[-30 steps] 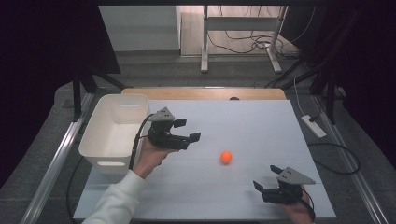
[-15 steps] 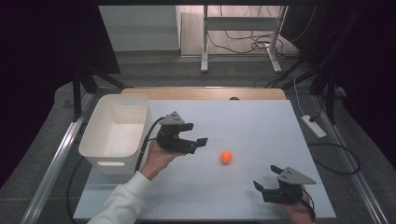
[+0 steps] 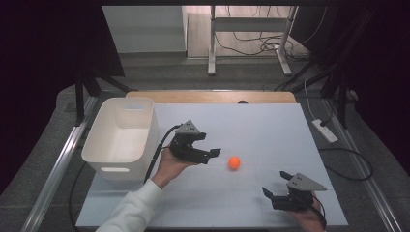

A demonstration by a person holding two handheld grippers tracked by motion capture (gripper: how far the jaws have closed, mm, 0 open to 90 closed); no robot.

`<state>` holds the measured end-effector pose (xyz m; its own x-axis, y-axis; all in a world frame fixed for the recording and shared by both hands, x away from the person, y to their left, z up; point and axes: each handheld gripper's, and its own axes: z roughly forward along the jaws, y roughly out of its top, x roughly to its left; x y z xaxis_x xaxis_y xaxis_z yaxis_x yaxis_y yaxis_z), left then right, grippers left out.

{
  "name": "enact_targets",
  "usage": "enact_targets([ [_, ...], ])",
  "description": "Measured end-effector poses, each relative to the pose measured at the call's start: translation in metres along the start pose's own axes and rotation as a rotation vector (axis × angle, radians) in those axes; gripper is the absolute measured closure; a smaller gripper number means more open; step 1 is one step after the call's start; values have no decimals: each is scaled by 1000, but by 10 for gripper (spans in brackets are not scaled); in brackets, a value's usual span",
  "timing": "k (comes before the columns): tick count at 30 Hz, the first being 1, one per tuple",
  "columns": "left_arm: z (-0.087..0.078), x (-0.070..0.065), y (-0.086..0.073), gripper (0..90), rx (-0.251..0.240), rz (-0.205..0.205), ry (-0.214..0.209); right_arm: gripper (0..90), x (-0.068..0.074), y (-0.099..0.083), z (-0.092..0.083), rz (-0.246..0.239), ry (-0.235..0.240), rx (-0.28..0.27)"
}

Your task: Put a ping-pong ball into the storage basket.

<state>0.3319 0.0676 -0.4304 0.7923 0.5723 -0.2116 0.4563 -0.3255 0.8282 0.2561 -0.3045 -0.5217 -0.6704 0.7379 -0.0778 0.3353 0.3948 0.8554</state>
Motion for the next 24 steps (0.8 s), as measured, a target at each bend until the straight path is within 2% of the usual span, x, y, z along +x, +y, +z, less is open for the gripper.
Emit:
enact_targets([
  [11, 12, -5, 2, 180, 10, 8, -21, 111, 0, 0, 0, 0, -1, 2],
  [24, 27, -7, 1, 180, 49, 11, -21, 111, 0, 0, 0, 1, 0, 1],
])
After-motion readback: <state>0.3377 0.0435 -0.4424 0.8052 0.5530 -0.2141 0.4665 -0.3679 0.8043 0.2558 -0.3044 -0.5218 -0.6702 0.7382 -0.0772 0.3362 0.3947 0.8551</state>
